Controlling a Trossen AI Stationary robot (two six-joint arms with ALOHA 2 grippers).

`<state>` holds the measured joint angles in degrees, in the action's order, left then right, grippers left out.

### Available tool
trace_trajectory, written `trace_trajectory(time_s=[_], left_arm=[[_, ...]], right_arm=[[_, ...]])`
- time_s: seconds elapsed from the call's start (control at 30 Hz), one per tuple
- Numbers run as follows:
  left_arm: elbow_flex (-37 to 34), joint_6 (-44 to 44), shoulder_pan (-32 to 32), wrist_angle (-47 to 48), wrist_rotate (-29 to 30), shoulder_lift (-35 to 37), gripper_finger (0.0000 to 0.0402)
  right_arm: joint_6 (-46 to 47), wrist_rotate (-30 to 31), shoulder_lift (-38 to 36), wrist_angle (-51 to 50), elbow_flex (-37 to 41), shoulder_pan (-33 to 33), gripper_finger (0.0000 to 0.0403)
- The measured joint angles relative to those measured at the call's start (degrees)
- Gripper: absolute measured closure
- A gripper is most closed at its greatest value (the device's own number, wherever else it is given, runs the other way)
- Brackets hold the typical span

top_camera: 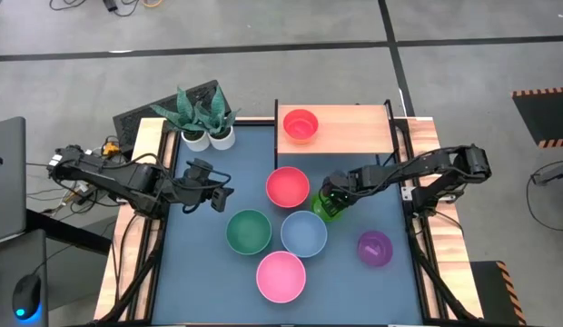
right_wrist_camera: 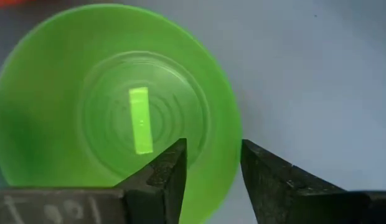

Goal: Place and stack bowls onto a shelf
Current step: Stack the green transparent bowl on top of the orange transparent bowl on the shelf

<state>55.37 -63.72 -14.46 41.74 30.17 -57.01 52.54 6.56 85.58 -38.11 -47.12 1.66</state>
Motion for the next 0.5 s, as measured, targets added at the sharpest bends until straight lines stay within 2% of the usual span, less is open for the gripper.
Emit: trace_trajectory(time_s=[0.1, 0.3, 0.5], left_arm=[[0.0, -0.02, 0.0, -0.01, 0.01, 0.0, 0.0193], [0.0, -0.14, 0.0, -0.01, 0.01, 0.0, 0.0193], [0.0, 0.1, 0.0, -0.01, 0.07, 0.0, 0.0193]], right_arm=[[0.13, -0.38, 0.0, -0.28, -0.01, -0.01, 0.0265], [1.06, -0.91, -0.11, -1.16, -0.09, 0.01, 0.038], [1.03, -0.76, -0.77, -6.12, -0.91, 1.53, 0.0381]])
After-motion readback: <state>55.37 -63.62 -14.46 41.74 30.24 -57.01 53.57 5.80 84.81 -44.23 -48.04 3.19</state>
